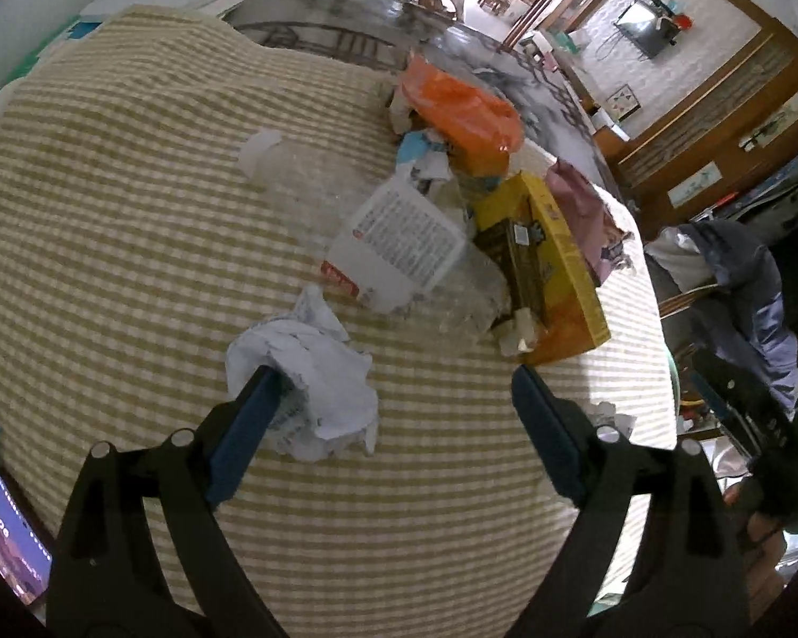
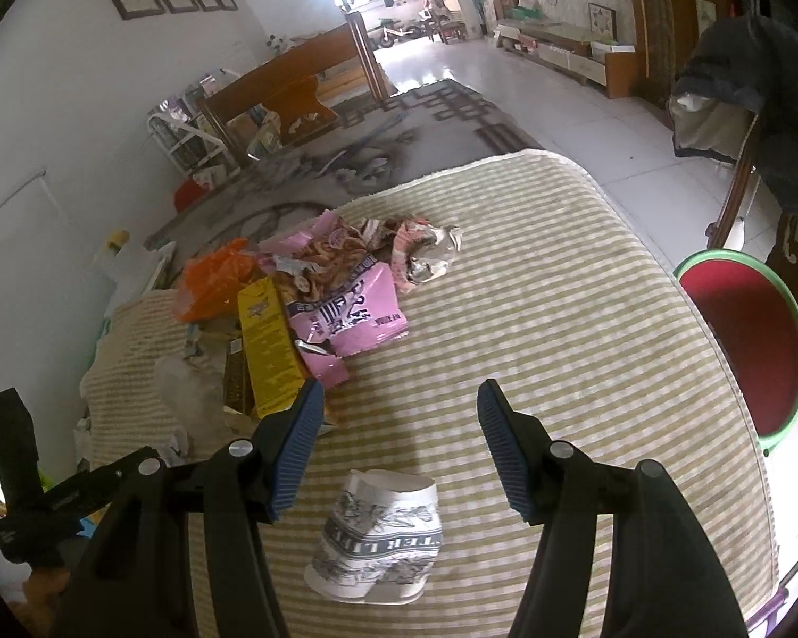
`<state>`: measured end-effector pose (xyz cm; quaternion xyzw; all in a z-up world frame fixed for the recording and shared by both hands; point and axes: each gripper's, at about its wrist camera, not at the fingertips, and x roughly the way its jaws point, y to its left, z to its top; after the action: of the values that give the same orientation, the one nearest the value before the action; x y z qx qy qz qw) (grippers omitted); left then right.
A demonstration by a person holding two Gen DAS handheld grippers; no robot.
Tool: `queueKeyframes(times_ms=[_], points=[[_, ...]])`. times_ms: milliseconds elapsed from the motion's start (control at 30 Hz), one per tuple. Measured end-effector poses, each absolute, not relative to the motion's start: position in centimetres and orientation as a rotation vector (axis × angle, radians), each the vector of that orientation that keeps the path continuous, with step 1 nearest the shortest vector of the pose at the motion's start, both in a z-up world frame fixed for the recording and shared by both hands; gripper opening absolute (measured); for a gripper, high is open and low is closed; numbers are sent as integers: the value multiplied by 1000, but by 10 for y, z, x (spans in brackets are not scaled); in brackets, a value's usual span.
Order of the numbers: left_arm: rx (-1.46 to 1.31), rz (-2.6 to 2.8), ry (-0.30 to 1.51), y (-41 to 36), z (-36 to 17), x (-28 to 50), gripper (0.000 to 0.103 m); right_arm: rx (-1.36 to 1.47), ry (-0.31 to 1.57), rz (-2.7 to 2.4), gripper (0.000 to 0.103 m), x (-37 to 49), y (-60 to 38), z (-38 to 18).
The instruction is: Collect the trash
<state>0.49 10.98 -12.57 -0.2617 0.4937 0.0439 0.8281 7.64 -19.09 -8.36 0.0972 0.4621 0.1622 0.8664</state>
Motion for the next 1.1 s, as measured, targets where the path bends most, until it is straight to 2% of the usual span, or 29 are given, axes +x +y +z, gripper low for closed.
queueKeyframes(times_ms=[267,467,767,1100], points=[[-595,64,1035,127,-122,-7,87,125,945,389,59,74,-160,-74],[-624,124,1056,145,-132,-19,87,-95,933,604,59,80,-78,-68],[-664,190,1008,171,-124,-47,87,-396,999,829,55,87,36,-101],[-665,210,1025,179,-127,-62,87,-570,1102,831,59,93,69,-141]])
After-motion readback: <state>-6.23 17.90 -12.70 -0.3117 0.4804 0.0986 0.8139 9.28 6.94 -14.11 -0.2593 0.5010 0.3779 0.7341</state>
